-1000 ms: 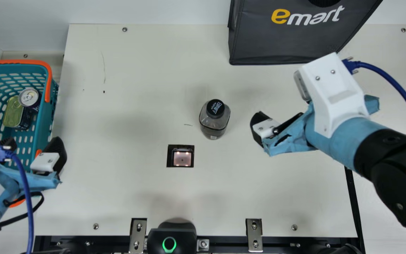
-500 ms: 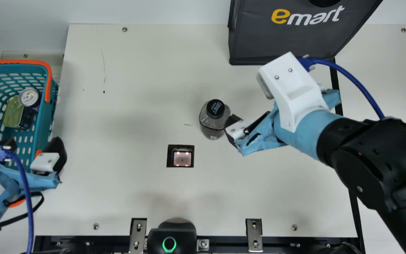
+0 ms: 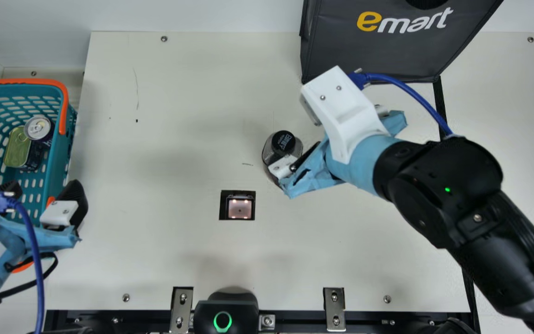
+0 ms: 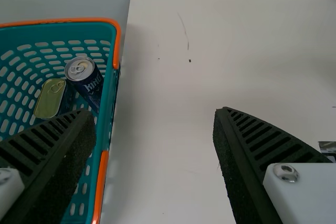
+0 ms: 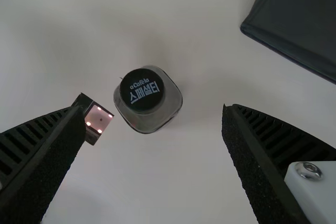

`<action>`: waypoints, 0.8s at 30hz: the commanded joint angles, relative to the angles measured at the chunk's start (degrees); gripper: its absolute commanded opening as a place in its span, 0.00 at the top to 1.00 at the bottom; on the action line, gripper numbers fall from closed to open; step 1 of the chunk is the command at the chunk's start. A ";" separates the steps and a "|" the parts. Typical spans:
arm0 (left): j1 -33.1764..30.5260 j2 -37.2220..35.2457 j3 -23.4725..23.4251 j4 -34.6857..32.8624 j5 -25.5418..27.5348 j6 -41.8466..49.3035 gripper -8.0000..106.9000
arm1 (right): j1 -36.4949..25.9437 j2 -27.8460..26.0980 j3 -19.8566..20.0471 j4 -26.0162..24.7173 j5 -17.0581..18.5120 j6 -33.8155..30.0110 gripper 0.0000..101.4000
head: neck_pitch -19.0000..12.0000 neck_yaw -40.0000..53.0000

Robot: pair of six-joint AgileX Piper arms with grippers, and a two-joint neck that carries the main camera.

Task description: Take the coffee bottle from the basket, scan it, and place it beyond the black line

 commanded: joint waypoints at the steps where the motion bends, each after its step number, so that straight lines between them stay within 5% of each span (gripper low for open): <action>1: 0.00 0.00 0.00 0.00 0.00 0.00 0.15 | 0.20 0.79 -0.12 -0.24 -0.43 0.20 0.10 | -1.57 0.18; 24: 0.00 0.00 0.00 0.00 0.00 0.00 0.15 | 1.53 9.35 -0.06 -1.96 -4.80 2.72 0.10 | -1.57 0.18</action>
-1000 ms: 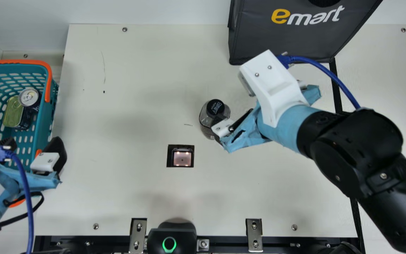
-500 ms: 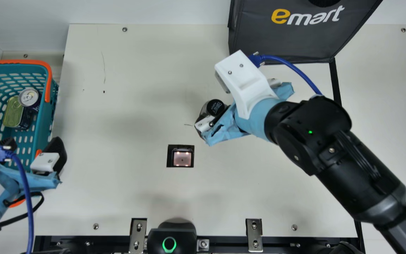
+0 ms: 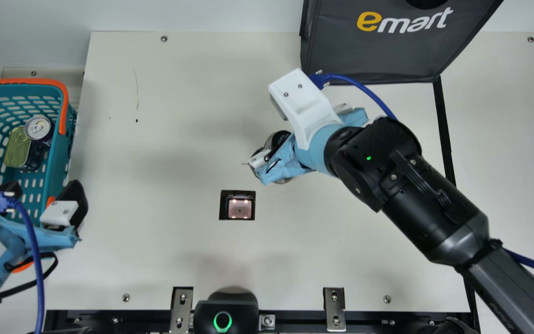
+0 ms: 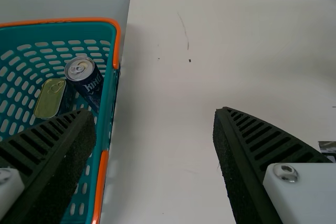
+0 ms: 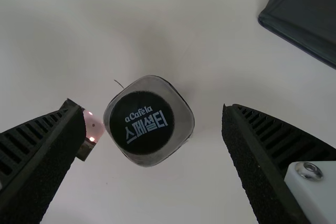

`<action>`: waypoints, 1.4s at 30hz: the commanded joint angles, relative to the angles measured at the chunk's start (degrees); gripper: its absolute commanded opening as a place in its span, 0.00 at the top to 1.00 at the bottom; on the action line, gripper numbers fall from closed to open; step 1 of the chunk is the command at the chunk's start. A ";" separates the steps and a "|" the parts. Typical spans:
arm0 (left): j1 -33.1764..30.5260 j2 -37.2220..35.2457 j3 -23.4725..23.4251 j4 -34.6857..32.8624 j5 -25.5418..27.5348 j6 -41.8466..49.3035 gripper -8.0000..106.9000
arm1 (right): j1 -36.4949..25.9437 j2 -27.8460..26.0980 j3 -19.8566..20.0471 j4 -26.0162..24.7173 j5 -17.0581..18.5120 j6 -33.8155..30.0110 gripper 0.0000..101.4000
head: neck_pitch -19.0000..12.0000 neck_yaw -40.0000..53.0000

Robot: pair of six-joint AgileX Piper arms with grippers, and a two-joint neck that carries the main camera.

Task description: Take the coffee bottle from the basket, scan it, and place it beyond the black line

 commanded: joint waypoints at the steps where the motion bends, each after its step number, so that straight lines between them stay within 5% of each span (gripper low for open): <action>1: 0.00 0.00 0.00 0.00 0.00 0.00 0.15 | 0.02 0.40 -0.08 0.00 -0.20 0.06 0.10 | -1.57 0.09; 20: 0.00 0.00 0.00 0.00 0.00 0.00 0.15 | -0.82 3.84 -0.35 0.55 -0.84 -0.04 0.10 | -1.57 0.09; 33: 0.00 0.00 0.00 0.00 0.00 0.00 0.15 | -1.59 3.78 -0.26 1.35 -0.25 -0.97 0.96 | -1.57 0.09; 42: 0.00 0.00 0.00 0.00 0.00 0.00 0.15 | -1.47 3.01 -0.90 0.79 0.52 -0.77 1.00 | -1.57 0.09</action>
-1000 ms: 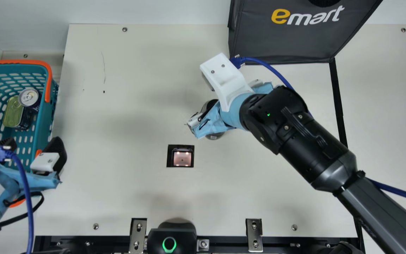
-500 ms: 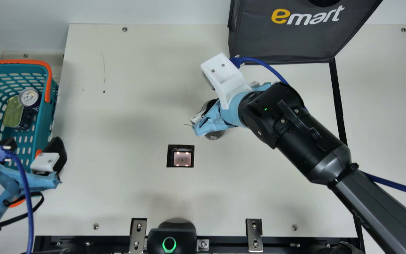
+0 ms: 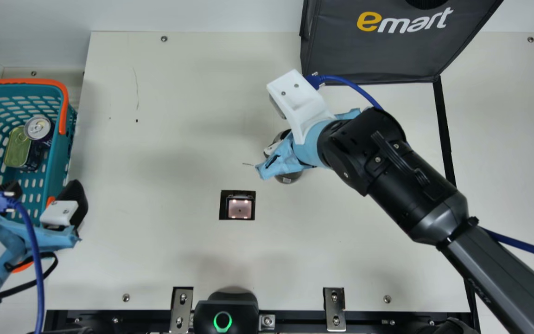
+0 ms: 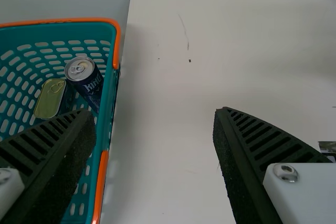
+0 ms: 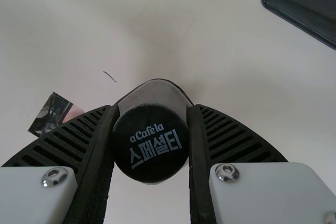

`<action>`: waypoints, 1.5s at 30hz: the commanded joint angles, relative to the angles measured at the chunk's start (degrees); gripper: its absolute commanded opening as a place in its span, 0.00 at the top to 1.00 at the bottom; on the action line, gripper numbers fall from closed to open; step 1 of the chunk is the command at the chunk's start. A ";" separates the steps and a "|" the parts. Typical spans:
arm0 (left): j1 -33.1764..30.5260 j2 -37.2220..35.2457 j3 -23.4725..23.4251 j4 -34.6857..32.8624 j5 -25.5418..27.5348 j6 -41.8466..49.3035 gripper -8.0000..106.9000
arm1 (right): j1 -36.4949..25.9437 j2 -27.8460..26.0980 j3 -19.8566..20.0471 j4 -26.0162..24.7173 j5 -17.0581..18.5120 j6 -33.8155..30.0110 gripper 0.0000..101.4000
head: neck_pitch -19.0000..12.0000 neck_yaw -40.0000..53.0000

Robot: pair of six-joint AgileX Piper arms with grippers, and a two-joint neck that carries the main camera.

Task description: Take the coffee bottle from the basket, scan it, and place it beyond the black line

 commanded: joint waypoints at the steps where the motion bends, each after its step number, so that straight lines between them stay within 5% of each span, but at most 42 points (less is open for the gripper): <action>1: 0.00 0.00 0.00 0.00 0.00 0.00 0.15 | 0.09 -0.29 -0.34 -0.22 -0.45 0.22 1.00 | -1.57 0.09; 27: 0.00 0.00 0.00 0.00 0.00 0.00 0.15 | -4.39 -2.94 -5.34 -1.92 3.41 0.76 1.00 | -1.57 0.09; 45: 0.00 0.00 0.00 0.00 0.00 0.00 0.15 | -12.99 -6.04 -3.28 -1.67 3.58 -0.02 1.00 | -1.57 0.09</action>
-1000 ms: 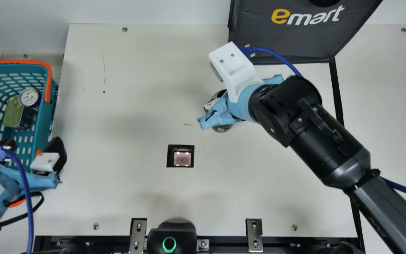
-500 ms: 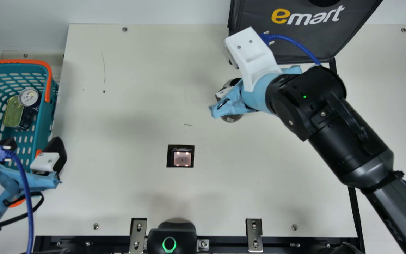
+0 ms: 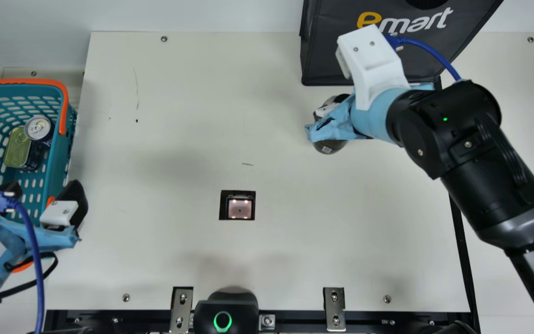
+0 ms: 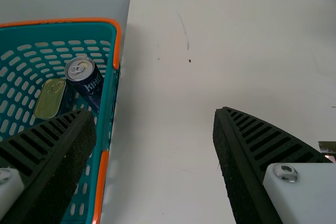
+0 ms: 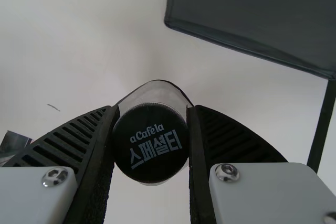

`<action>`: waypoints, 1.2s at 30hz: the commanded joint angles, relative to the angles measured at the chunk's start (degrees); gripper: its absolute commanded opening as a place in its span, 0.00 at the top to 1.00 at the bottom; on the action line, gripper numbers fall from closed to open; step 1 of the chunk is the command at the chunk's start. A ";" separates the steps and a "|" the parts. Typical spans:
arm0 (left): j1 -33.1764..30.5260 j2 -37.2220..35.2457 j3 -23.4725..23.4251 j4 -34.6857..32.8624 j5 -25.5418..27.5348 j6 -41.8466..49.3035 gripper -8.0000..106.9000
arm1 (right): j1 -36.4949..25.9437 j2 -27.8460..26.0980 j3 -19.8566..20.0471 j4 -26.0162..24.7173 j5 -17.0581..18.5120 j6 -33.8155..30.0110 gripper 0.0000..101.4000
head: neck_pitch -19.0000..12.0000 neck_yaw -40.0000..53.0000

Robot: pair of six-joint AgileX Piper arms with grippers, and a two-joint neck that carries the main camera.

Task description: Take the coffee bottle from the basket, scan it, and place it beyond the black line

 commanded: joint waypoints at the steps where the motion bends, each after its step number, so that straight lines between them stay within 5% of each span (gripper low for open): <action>1: 0.00 0.00 0.00 0.00 0.00 0.00 0.15 | -1.22 -0.28 0.39 0.11 -0.26 -0.15 1.00 | -1.57 0.09; 22: 0.00 0.00 0.00 0.00 0.00 0.00 0.15 | -15.84 -3.70 4.46 3.87 -1.09 -5.01 1.00 | -1.57 0.09; 36: 0.00 0.00 0.00 0.00 0.00 0.00 0.15 | -26.94 -4.83 6.38 7.06 -1.53 -10.01 1.00 | -1.57 -18.61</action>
